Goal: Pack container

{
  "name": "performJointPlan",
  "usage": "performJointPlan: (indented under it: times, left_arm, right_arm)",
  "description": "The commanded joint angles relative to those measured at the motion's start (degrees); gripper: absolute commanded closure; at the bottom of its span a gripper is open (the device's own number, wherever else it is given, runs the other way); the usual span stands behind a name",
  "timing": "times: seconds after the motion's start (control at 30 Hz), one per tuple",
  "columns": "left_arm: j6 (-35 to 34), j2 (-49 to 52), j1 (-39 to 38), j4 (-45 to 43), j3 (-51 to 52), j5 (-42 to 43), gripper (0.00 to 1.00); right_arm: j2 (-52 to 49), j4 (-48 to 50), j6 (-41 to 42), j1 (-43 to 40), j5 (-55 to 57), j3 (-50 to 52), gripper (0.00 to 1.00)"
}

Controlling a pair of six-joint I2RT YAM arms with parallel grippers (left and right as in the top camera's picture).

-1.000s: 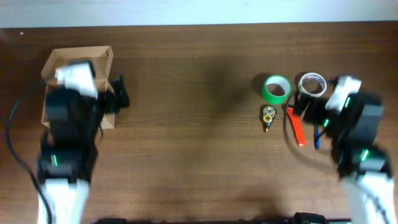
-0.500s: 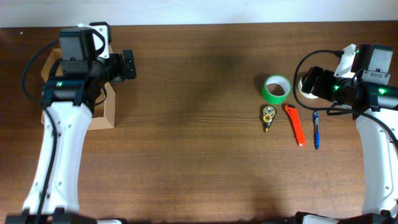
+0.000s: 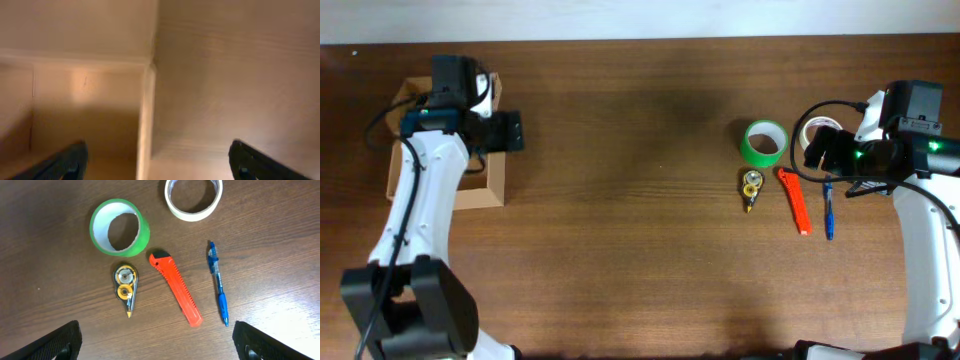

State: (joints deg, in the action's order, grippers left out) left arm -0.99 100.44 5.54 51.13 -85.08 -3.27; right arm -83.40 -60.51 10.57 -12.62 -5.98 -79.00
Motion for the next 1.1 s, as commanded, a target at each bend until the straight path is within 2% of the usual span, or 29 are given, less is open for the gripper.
performJointPlan:
  times: [0.0,0.03,0.33,0.6,0.63,0.7,0.73,0.77,0.8,0.83,0.87,1.07]
  left_arm:
    - [1.51,0.87,1.51,2.97,-1.01,-0.63,0.11]
    - [2.08,0.87,1.79,3.69,-1.01,-0.63,0.15]
    - [4.37,4.39,2.12,6.84,-1.01,-0.42,0.25]
    - [4.37,9.4,2.12,5.29,-1.01,-0.44,0.27]
    - [4.42,9.68,2.12,4.94,-1.01,-0.44,0.3]
    - [4.55,10.16,2.12,3.89,-1.01,-0.39,0.46]
    - [4.55,10.27,2.12,3.43,-1.01,-0.39,0.56]
    - [4.55,10.58,2.14,2.89,-1.01,-0.42,0.7]
    - [4.52,10.62,2.14,2.62,-1.01,-0.42,0.78]
    - [4.5,10.91,2.14,2.4,-1.01,-0.37,0.93]
    - [4.5,10.97,2.14,2.43,-1.01,-0.11,0.98]
    - [1.22,11.19,1.88,2.97,-1.22,0.92,0.98]
  right_arm:
    - [-2.08,-0.13,0.74,-0.33,1.36,-1.31,0.02]
    - [-2.51,-0.13,0.74,-0.31,1.36,-1.31,0.02]
    - [-8.13,-0.17,0.9,-0.15,1.25,-1.31,0.04]
    - [-8.7,-0.22,0.85,-0.15,0.81,-1.31,0.05]
    - [-8.7,-0.26,0.85,-0.15,0.79,-1.31,0.05]
    - [-8.7,-0.26,0.85,-0.15,0.44,-1.31,0.05]
    - [-8.7,-0.28,0.85,-0.15,0.42,-1.31,0.05]
    - [-8.7,-0.37,0.85,-0.15,0.42,-1.31,0.06]
    - [-8.7,-0.42,0.85,-0.15,0.42,-1.31,0.06]
    - [-8.7,-0.5,0.85,-0.15,0.42,-1.31,0.06]
    - [-8.7,-0.57,0.85,-0.15,0.42,-1.31,0.07]
    - [-8.7,-0.85,0.85,-0.15,0.37,-1.31,0.07]
